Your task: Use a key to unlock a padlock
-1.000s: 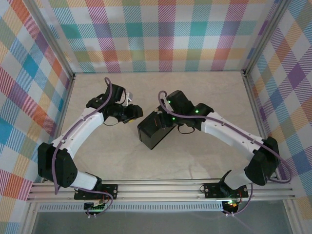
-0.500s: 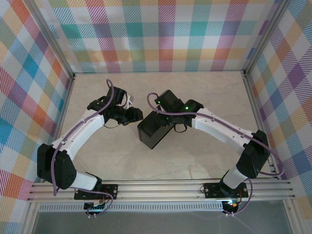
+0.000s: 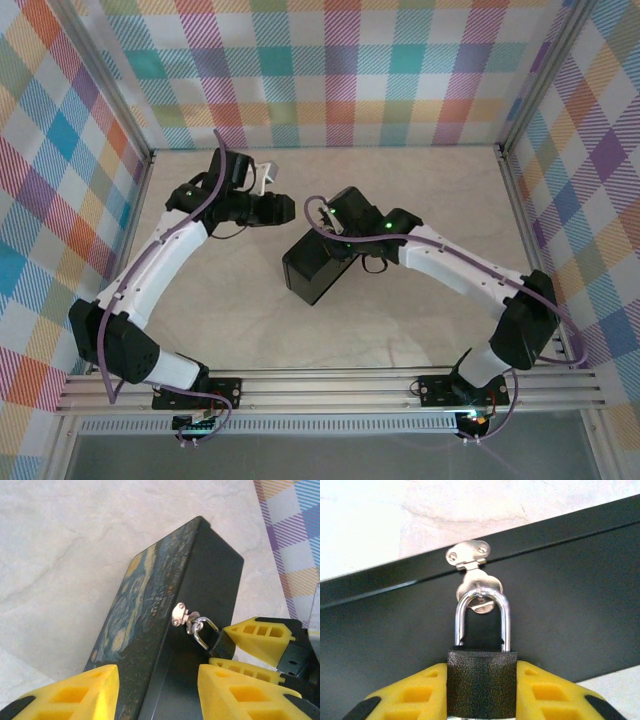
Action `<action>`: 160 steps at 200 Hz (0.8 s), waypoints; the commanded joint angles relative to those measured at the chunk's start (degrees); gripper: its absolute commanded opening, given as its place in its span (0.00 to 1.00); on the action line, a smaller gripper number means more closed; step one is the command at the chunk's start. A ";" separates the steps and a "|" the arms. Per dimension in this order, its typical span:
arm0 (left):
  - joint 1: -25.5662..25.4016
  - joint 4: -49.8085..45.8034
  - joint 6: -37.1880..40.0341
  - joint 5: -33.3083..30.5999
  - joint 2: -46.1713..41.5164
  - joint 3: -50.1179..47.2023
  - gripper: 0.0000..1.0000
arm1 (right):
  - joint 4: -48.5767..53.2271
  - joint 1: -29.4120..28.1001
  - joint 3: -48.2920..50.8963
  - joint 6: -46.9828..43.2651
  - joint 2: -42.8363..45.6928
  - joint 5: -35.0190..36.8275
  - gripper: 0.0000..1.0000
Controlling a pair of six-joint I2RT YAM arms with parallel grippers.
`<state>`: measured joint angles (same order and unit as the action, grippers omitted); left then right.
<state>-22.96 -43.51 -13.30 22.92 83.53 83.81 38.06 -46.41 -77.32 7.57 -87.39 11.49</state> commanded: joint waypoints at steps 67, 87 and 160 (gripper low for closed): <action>-2.08 -4.46 28.09 7.58 8.70 7.05 0.39 | -10.59 13.21 8.50 -12.32 7.00 -36.55 0.19; -2.26 -4.55 32.60 8.71 11.25 8.97 0.38 | -11.56 14.46 7.68 -16.01 6.12 -42.51 0.18; -2.31 1.82 42.93 10.89 9.47 2.87 0.37 | -12.51 15.12 -0.55 -20.48 -4.13 -53.06 0.22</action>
<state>-24.95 -44.16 24.60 32.23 95.96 89.54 30.72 -31.66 -73.47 -10.41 -89.67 -34.39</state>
